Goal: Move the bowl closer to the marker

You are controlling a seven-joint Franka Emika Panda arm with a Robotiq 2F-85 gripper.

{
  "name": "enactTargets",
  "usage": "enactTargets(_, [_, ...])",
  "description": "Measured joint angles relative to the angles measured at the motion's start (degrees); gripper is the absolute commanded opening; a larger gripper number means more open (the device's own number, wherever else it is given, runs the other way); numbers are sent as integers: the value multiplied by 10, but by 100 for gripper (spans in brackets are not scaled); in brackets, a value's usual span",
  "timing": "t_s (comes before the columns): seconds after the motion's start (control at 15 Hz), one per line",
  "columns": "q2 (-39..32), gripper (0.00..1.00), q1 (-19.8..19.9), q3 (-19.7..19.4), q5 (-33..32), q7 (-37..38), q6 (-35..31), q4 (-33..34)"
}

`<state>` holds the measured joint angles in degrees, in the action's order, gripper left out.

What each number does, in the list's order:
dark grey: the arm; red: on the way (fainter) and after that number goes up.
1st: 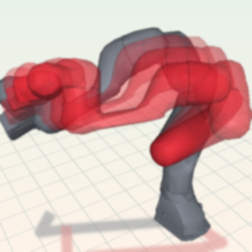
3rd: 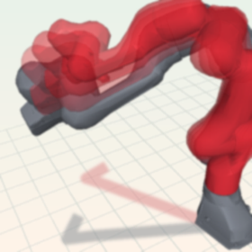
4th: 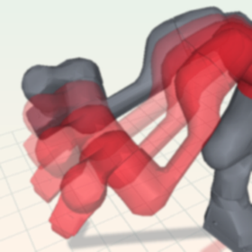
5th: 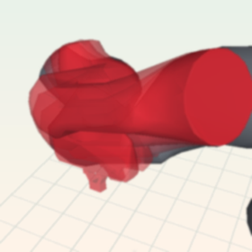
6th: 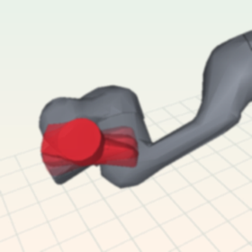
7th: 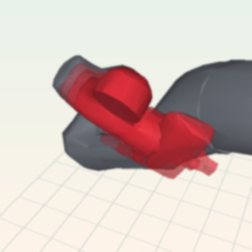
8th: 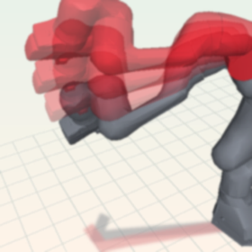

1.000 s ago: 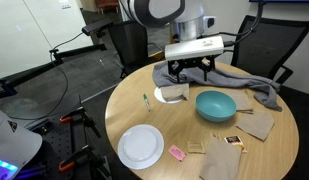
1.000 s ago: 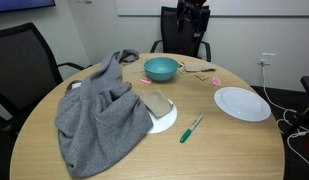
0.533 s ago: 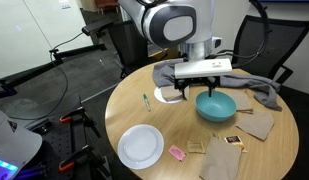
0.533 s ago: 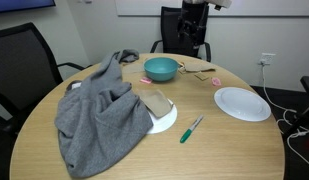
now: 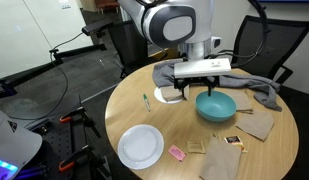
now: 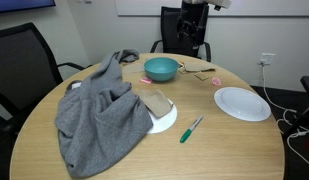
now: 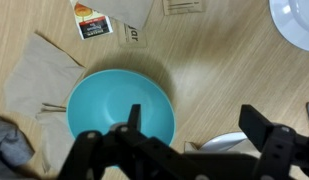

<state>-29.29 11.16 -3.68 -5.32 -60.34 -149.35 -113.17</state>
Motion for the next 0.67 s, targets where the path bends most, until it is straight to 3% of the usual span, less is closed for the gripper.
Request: enactTargets(0.67, [-55,100,3,26,-18,0,-55,14])
